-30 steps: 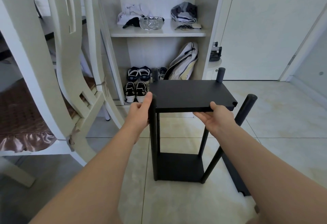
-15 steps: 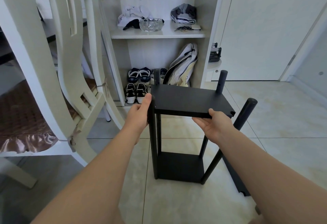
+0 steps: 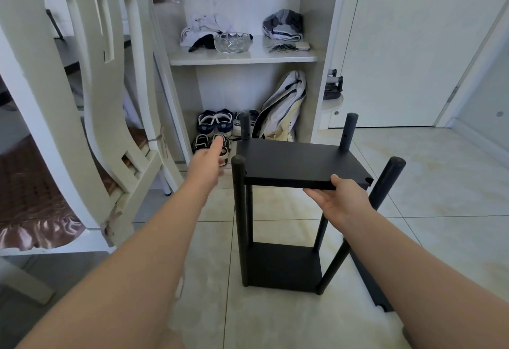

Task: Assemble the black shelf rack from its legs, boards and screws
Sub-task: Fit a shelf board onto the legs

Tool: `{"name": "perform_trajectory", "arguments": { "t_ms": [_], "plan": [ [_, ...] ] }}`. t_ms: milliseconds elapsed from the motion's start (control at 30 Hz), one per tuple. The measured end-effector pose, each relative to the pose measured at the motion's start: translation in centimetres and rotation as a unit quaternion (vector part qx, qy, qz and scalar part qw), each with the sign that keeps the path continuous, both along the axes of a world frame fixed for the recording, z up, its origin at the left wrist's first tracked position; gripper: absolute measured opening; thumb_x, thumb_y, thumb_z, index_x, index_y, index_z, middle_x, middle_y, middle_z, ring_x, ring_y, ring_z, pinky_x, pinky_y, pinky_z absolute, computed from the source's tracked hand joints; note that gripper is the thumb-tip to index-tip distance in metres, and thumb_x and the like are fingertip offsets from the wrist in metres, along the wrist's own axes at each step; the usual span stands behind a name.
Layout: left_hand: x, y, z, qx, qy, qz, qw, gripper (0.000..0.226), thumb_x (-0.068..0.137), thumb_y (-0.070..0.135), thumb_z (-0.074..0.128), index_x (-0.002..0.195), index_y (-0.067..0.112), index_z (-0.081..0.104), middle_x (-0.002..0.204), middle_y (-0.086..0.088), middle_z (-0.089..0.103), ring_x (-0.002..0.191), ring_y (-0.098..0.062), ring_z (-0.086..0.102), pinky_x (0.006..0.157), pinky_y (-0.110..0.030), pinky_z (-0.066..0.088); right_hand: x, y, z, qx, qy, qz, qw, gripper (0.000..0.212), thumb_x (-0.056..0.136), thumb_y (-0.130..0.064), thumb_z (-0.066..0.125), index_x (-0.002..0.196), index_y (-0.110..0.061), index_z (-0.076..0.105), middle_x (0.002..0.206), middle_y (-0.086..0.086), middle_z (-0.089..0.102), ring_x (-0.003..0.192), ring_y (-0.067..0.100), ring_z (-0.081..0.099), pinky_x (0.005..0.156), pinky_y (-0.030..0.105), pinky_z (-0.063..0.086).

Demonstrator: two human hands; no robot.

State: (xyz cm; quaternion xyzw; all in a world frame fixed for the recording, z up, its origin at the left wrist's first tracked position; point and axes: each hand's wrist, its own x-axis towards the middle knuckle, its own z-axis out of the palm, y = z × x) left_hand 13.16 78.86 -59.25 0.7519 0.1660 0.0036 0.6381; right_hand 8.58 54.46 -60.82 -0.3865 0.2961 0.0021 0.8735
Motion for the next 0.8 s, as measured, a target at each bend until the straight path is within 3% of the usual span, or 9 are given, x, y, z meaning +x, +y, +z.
{"name": "perform_trajectory", "arguments": {
  "t_ms": [100,267,367,500,667,800],
  "plan": [
    [4.0,0.1,2.0,0.106,-0.07,-0.039,0.991,0.046,0.096,0.052,0.056,0.132,0.022,0.057,0.129,0.003,0.061,0.113,-0.016,0.055,0.105,-0.043,0.045,0.4,-0.4,-0.1,-0.005,-0.003,0.006,1.0,0.032,0.106,-0.002,0.046,0.137,0.001,0.047,0.126,0.026,0.061,0.109,0.043,0.065,0.07,0.047,0.06],
    [9.8,-1.4,3.6,0.16,-0.11,-0.15,0.969,0.051,0.098,0.03,0.061,0.146,0.019,0.048,0.145,-0.002,0.051,0.125,-0.013,0.049,0.098,-0.026,0.035,1.0,-1.0,0.0,-0.011,-0.006,0.011,1.0,0.017,0.105,-0.004,0.048,0.121,0.001,0.053,0.12,0.028,0.063,0.105,0.044,0.067,0.072,0.047,0.061],
    [11.5,-2.0,3.0,0.186,-0.124,-0.188,0.956,0.041,0.098,0.02,0.061,0.139,0.019,0.055,0.137,-0.003,0.057,0.123,-0.014,0.053,0.095,-0.024,0.037,1.3,-1.3,0.1,-0.004,-0.01,0.011,1.0,0.012,0.104,-0.002,0.049,0.115,0.001,0.054,0.118,0.03,0.064,0.103,0.046,0.068,0.074,0.048,0.061],
    [12.6,-1.4,2.2,0.214,-0.154,-0.169,0.95,0.024,0.097,0.013,0.061,0.12,0.02,0.065,0.121,-0.002,0.066,0.11,-0.017,0.059,0.088,-0.024,0.04,1.6,-1.6,0.1,0.007,-0.028,0.013,0.999,0.021,0.101,0.002,0.051,0.122,0.002,0.053,0.116,0.032,0.066,0.095,0.048,0.071,0.069,0.049,0.063],
    [12.8,0.4,2.0,0.219,-0.17,-0.148,0.949,0.016,0.095,0.014,0.064,0.108,0.023,0.068,0.114,-0.002,0.068,0.096,-0.015,0.06,0.079,-0.026,0.044,1.7,-1.7,0.2,0.029,-0.059,0.014,0.998,0.027,0.101,0.004,0.048,0.129,0.003,0.049,0.117,0.032,0.066,0.09,0.048,0.073,0.066,0.051,0.063],
    [12.3,0.3,2.1,0.208,-0.17,-0.152,0.951,0.017,0.095,0.012,0.065,0.106,0.024,0.068,0.115,-0.002,0.068,0.106,-0.017,0.061,0.09,-0.027,0.044,1.5,-1.2,-0.3,-0.002,-0.047,0.012,0.999,0.019,0.102,0.004,0.049,0.12,0.002,0.053,0.116,0.03,0.067,0.089,0.047,0.073,0.071,0.052,0.062]
  ]
}}
